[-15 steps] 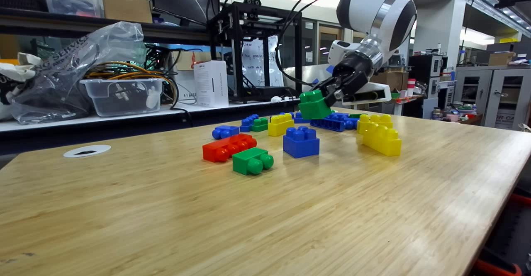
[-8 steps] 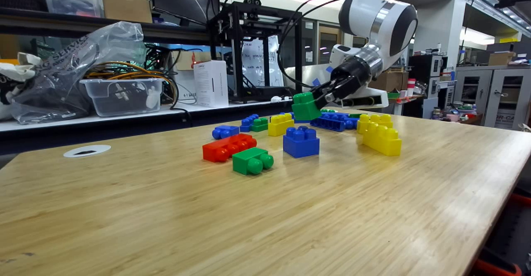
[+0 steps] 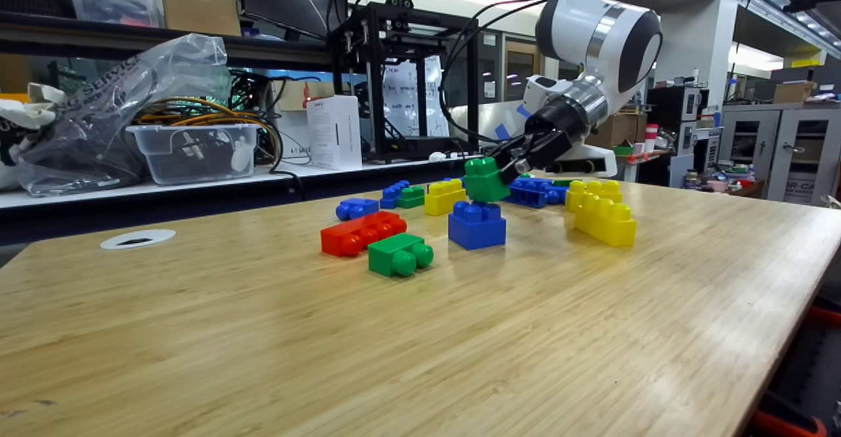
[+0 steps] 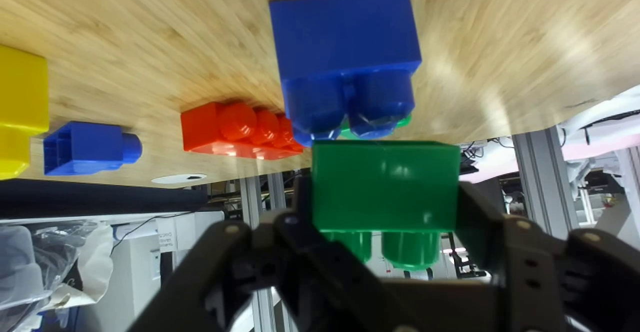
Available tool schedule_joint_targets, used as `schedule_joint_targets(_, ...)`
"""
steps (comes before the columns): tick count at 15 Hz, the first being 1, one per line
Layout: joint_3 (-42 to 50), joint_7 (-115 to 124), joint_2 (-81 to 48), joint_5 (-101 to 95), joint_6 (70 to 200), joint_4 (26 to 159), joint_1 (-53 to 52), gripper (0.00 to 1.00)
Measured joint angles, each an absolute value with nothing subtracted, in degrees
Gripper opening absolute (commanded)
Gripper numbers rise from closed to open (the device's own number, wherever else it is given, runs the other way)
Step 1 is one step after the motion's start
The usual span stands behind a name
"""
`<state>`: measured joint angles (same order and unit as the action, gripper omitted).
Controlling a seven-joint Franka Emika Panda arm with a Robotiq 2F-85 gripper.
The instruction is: Put one of the green blocks on top of one of the blue blocks
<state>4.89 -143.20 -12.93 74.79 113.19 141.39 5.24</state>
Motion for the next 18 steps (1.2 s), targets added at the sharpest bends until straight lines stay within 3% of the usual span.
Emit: schedule_joint_targets(18,4.7,-147.8,-13.1,76.3,118.1,142.5,4.2,0.44)
